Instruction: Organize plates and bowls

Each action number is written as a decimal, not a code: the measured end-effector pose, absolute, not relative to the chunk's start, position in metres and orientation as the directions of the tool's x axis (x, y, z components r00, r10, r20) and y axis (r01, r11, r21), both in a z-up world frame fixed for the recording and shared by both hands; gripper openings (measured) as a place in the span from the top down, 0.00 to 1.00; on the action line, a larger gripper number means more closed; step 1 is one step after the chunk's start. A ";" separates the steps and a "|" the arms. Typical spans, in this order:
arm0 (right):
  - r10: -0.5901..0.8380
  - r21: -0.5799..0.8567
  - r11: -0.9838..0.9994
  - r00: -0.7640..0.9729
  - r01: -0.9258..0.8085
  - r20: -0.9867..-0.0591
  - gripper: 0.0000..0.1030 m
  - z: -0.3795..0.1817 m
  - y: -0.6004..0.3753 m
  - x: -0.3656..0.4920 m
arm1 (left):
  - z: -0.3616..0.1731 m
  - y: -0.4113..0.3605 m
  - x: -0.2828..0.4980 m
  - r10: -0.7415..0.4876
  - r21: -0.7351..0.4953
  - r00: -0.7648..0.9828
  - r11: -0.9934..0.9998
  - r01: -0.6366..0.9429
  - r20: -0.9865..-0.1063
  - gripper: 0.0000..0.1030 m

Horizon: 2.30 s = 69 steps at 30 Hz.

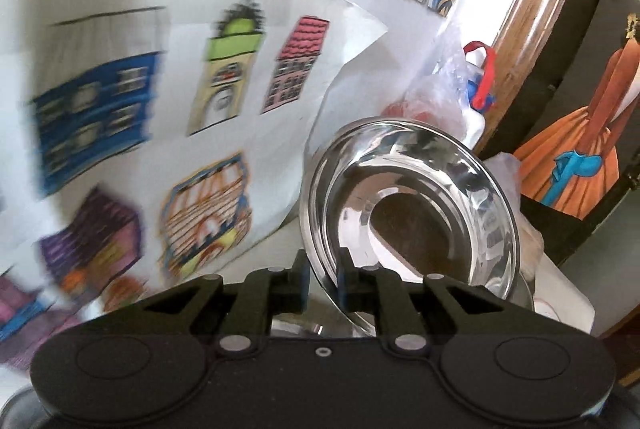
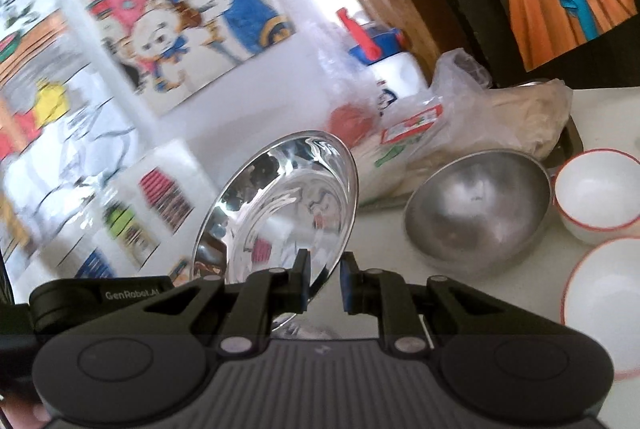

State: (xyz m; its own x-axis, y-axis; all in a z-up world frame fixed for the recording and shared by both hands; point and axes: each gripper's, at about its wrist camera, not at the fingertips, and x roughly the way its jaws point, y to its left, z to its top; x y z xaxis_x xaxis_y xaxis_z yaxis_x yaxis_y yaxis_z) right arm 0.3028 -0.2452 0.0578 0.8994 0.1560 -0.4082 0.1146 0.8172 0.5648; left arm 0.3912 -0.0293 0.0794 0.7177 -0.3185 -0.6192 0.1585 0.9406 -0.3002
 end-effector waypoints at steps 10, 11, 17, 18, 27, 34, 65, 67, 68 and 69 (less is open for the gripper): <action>0.226 0.489 0.867 0.800 0.094 -0.555 0.82 0.057 -0.203 0.275 | 0.063 0.010 0.340 -0.274 -0.273 0.645 0.956 0.104 -0.713 0.84; 0.228 0.480 0.872 0.790 0.094 -0.569 0.82 0.055 -0.200 0.274 | 0.060 0.012 0.338 -0.266 -0.266 0.639 0.959 0.099 -0.722 0.83; 0.242 0.451 0.887 0.733 0.099 -0.636 0.81 0.044 -0.188 0.277 | 0.044 0.014 0.336 -0.214 -0.211 0.587 0.975 0.075 -0.781 0.82; 0.246 0.450 0.888 0.726 0.097 -0.643 0.81 0.043 -0.186 0.279 | 0.042 0.014 0.338 -0.198 -0.201 0.574 0.978 0.060 -0.794 0.82; 0.248 0.413 0.906 0.678 0.090 -0.692 0.76 0.037 -0.181 0.295 | 0.040 0.005 0.353 -0.133 -0.121 0.545 0.991 0.057 -0.828 0.80; 0.240 0.367 0.929 0.663 0.056 -0.709 0.72 0.038 -0.175 0.300 | 0.040 0.003 0.355 -0.108 -0.075 0.530 0.994 0.082 -0.841 0.78; 0.170 0.337 0.941 0.881 -0.012 -0.442 0.00 0.086 -0.197 0.223 | 0.092 0.049 0.267 -0.138 -0.147 0.780 0.987 0.060 -0.610 0.03; 0.168 0.330 0.944 0.892 -0.022 -0.420 0.00 0.089 -0.194 0.214 | 0.096 0.058 0.252 -0.119 -0.133 0.811 0.990 0.052 -0.572 0.01; 0.169 0.329 0.944 0.896 -0.027 -0.411 0.00 0.089 -0.192 0.211 | 0.097 0.064 0.243 -0.108 -0.123 0.827 0.991 0.048 -0.552 0.01; 0.171 0.330 0.943 0.900 -0.032 -0.402 0.00 0.090 -0.190 0.207 | 0.096 0.069 0.236 -0.094 -0.114 0.838 0.993 0.039 -0.538 0.01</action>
